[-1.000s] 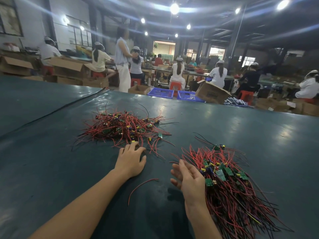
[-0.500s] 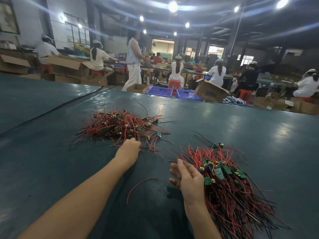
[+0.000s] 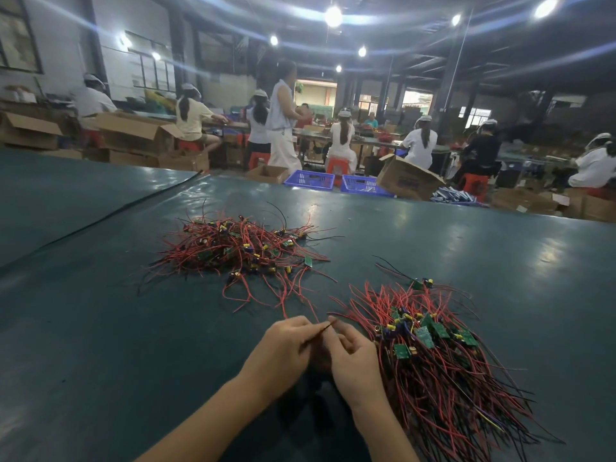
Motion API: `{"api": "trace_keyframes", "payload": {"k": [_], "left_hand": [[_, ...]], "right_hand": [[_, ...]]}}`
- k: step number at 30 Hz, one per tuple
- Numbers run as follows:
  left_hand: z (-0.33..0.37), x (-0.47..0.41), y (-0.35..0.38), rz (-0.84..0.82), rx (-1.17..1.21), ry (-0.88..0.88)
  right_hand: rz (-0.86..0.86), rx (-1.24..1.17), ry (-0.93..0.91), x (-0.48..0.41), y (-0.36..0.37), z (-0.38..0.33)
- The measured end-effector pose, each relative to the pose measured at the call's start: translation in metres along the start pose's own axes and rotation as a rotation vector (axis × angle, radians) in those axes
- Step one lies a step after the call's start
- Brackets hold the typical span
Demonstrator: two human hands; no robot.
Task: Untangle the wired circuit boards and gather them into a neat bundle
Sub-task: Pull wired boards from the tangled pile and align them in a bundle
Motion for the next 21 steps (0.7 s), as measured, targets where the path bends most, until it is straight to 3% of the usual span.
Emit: {"api": "trace_keyframes", "payload": {"k": [7, 12, 14, 19, 21], "left_hand": [[-0.012, 0.001, -0.002, -0.026, 0.287, -0.218], [-0.027, -0.002, -0.015, 0.141, 0.305, -0.391], [-0.035, -0.002, -0.016, 0.145, 0.355, -0.517], [-0.032, 0.008, 0.007, -0.091, 0.660, -0.932], [-0.029, 0.010, 0.015, -0.081, 0.814, -1.027]], "right_hand": [[-0.058, 0.028, 0.024, 0.005, 0.000, -0.003], [0.055, 0.063, -0.133, 0.007, -0.004, -0.015], [0.119, -0.038, -0.128, 0.006, -0.008, -0.018], [0.133, -0.367, -0.044, 0.007, -0.011, -0.023], [0.142, -0.473, 0.012, 0.008, -0.009, -0.022]]}}
Point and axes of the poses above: each hand's wrist, its own x-axis away from the middle knuckle, its own y-axis out of the palm, z = x × y, the point moved 6 cm from there along -x, towards the middle knuckle, and after that the axes turned 9 degrees about z, right-handed, at the moved point
